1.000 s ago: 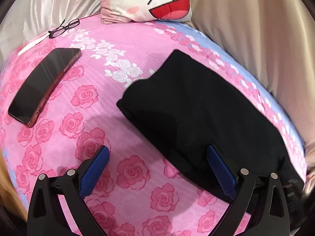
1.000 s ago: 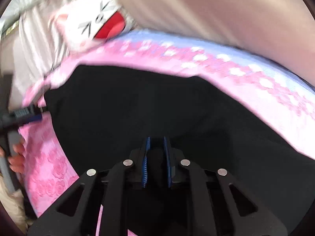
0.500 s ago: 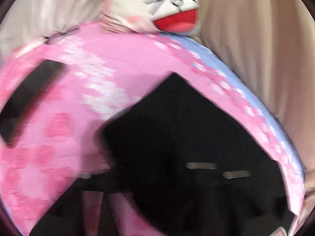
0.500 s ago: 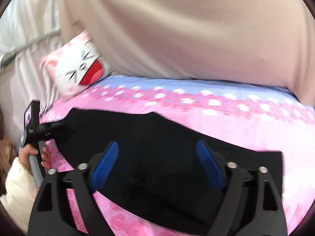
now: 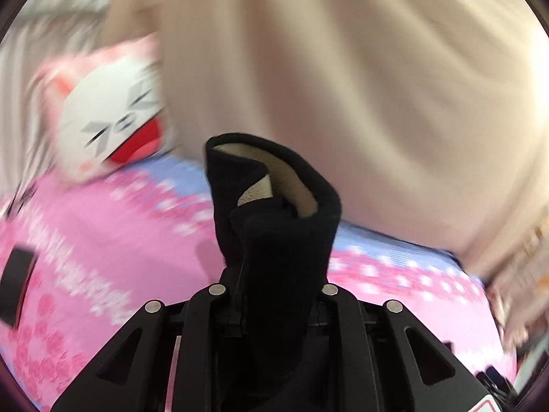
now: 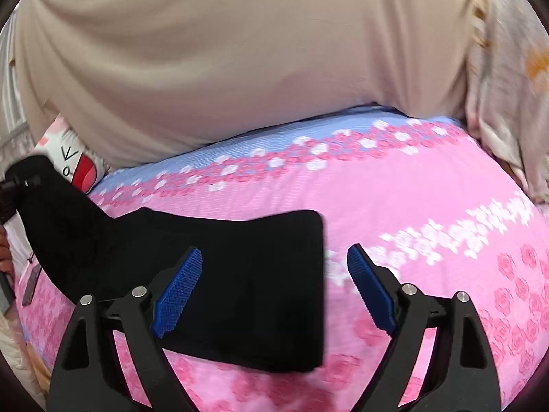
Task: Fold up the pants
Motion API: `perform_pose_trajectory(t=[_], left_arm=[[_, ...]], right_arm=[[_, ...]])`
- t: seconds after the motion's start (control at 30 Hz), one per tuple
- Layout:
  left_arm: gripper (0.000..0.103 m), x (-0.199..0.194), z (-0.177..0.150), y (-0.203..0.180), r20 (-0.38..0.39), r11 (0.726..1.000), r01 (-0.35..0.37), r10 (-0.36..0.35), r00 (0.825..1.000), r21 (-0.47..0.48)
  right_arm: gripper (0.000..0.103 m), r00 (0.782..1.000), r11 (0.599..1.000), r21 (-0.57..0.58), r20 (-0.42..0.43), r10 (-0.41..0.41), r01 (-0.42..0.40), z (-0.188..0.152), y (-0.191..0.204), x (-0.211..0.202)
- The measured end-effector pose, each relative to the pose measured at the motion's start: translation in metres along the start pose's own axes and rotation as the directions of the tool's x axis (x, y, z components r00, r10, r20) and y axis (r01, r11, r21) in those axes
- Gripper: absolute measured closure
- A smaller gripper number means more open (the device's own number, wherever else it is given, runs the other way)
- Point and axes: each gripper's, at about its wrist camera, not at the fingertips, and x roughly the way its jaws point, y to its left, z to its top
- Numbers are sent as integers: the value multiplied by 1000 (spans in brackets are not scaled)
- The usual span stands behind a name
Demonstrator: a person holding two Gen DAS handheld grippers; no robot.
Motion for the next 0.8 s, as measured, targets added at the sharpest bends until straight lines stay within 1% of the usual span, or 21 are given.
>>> perform_pose_trajectory(t=[0.07,0.1,0.17,0.23,0.33,0.47,0.53,0.63,0.67,0.73,0.8], left_arm=[[87,-7,-1,-41,14,996,53,-54,998,72],[87,-10,-4,-67,9,989,87,-89,996,118],[87,-10,-11,-103,-12,976,141,-141,990,168],[87,-10,-27,-142,-50,956,194,-188,981,221],[87,-1,-57,-193,-123,926,249,-222,967,284],[87,16,-107,-248,-209,888,275,-209,955,369],[87,25,-129,-263,-243,878,274,-188,952,393],[87,40,-162,-278,-283,864,254,-136,949,435],[87,45,-170,-280,-300,861,253,-123,946,442],[87,58,-190,-281,-347,858,256,-98,933,446],[87,66,-205,-282,-367,852,246,-69,928,461]], right_arm=[[19,1000,1000,21,5,-4,4,-4,-12,-5],[19,1000,999,34,7,-7,7,-6,-20,-8],[19,1000,998,57,9,-12,12,-11,-33,-12],[19,1000,997,81,13,-17,16,-15,-48,-17],[19,1000,994,108,20,-21,19,-18,-67,-26],[19,999,988,151,23,-26,22,-25,-95,-38],[19,999,986,165,19,-26,23,-28,-105,-40],[19,1000,983,184,1,-24,23,-35,-118,-39],[19,1000,982,187,-2,-24,24,-37,-121,-38],[19,1000,981,193,-11,-24,26,-40,-125,-36],[19,1000,980,198,-19,-21,24,-42,-128,-33]])
